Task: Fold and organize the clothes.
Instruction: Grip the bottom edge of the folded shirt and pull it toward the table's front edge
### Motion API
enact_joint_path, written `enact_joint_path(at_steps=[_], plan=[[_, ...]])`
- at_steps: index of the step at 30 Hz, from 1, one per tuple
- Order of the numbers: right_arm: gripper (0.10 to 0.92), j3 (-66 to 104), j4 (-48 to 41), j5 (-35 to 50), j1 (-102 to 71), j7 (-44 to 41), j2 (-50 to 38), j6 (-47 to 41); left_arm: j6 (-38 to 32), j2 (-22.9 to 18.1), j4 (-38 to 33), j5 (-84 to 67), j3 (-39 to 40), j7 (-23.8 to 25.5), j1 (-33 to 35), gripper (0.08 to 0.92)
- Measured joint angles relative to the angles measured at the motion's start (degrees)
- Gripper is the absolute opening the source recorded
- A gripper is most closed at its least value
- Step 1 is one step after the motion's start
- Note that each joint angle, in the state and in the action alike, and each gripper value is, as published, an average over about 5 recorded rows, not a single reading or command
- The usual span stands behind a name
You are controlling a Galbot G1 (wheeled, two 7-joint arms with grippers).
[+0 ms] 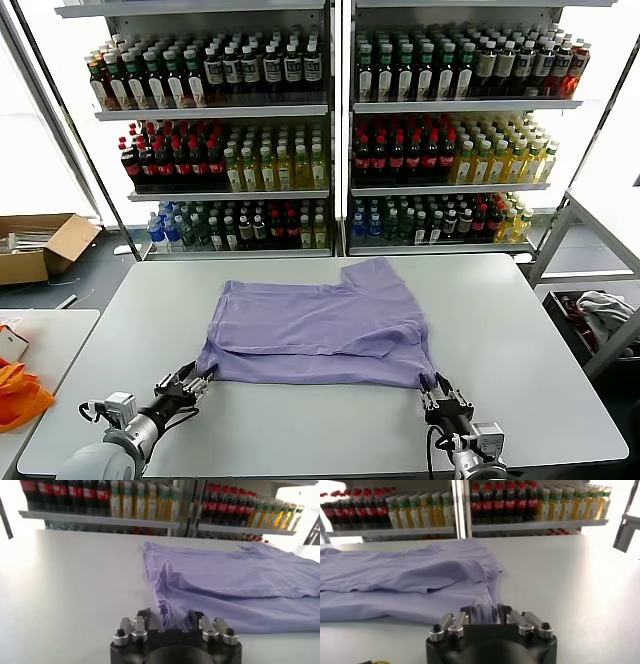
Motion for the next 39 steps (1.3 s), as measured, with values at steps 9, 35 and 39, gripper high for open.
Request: enact_joint_path(at_steps=[9, 35, 39], plan=[[0.107, -0.2, 1.3, 0.2, -1.5, -1.0, -0.2, 0.3, -0.2, -0.5, -0.5, -0.2, -0.7, 0.5, 1.1, 0.151], [0.121, 3.9, 12.8, -3.5, -21.5, -5.2, -1.5, 5.2, 1.3, -7.3, -19.3, 6.3, -8.6, 1.3, 23.3, 0.098], [0.213, 4.9, 14.0, -3.5, -22.0, -6.1, -1.9, 5.5, 1.5, -7.5, -21.4, 6.0, -9.8, 1.3, 25.0, 0.18]])
